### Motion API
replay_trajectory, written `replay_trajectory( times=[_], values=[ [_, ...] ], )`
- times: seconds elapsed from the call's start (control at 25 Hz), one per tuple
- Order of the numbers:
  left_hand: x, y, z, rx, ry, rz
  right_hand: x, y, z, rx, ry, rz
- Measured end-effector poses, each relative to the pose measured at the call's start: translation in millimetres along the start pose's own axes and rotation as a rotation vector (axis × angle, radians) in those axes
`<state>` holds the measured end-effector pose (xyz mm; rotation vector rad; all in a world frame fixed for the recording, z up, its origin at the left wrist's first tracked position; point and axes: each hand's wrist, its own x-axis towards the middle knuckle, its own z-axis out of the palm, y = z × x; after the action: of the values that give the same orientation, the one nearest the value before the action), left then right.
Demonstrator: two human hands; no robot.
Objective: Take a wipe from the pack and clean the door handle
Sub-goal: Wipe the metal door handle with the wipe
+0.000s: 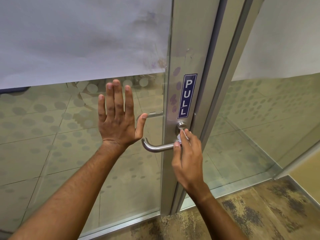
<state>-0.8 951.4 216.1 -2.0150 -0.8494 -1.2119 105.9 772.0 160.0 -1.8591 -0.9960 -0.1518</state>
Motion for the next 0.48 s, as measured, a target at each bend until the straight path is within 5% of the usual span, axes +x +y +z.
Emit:
replay_trajectory(
  times=[0.48],
  values=[
    [-0.6, -0.3, 3.0, 0.01, 0.019, 0.002, -10.8, -4.0, -2.9, -0.009, 0.014, 0.003]
  ],
)
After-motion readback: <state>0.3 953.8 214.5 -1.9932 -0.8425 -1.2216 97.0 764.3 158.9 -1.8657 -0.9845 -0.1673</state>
